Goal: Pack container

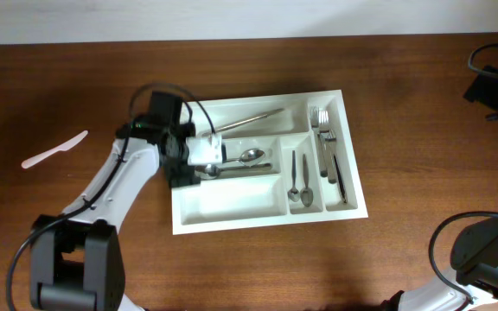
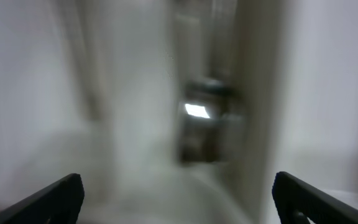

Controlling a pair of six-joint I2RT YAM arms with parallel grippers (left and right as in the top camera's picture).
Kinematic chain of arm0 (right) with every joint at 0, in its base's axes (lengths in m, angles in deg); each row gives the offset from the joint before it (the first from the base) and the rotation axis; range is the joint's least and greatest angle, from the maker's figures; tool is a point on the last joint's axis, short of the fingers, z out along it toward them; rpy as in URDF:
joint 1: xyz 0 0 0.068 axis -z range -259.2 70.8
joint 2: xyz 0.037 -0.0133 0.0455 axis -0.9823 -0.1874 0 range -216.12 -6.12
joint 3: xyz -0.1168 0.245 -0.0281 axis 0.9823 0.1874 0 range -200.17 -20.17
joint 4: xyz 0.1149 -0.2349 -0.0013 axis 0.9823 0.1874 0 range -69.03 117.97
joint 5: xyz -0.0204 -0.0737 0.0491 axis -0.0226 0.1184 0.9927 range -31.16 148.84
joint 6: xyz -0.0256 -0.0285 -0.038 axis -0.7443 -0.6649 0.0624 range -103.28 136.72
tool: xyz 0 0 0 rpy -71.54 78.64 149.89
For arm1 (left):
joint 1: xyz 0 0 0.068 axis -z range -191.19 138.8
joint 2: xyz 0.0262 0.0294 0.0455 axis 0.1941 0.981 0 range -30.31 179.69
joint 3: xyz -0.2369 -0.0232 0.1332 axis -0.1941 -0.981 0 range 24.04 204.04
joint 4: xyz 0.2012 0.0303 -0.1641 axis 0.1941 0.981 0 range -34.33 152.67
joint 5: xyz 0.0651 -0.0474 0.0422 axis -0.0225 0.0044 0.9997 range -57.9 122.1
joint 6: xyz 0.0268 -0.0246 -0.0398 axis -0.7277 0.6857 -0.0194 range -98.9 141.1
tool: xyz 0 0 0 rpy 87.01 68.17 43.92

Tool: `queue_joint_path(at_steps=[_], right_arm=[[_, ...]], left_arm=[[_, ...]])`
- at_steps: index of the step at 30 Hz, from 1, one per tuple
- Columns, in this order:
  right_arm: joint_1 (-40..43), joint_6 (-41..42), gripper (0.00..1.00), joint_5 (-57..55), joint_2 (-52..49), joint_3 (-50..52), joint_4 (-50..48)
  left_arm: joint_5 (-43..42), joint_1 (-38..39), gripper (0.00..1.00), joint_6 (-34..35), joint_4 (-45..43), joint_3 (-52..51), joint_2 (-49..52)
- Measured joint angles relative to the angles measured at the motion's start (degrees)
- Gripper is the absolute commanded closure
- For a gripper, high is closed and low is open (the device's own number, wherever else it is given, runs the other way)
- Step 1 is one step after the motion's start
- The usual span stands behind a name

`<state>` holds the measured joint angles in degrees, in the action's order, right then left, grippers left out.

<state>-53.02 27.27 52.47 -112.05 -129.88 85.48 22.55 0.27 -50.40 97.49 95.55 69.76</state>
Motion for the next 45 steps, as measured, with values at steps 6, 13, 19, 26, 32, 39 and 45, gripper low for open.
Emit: queue_joint_path(at_steps=[6,13,19,26,32,39,45], right_arm=[[0.0,0.0,0.0,0.0,0.0,0.0,0.0],[0.0,0.0,0.01,0.0,0.0,0.0,0.0],[0.0,0.0,0.01,0.0,0.0,0.0,0.0],[0.0,0.0,0.01,0.0,0.0,0.0,0.0],[0.0,0.0,0.01,0.0,0.0,0.0,0.0],[0.0,0.0,0.01,0.0,0.0,0.0,0.0],[0.0,0.0,0.01,0.0,0.0,0.0,0.0]], left_arm=[[0.7,-0.3,0.01,19.9,1.9,13.2,-1.8],[7.8,-5.1,0.01,41.2,8.2,20.0,-7.1],[14.6,-17.1,0.01,63.3,17.5,20.2,-5.6],[16.7,-28.8,0.01,78.1,18.4,20.2,0.0],[16.7,-35.3,0.01,82.2,16.0,20.2,4.9],[16.1,-39.8,0.01,77.9,11.3,20.2,9.9],[11.8,-40.5,0.02,59.6,7.8,20.2,12.5]])
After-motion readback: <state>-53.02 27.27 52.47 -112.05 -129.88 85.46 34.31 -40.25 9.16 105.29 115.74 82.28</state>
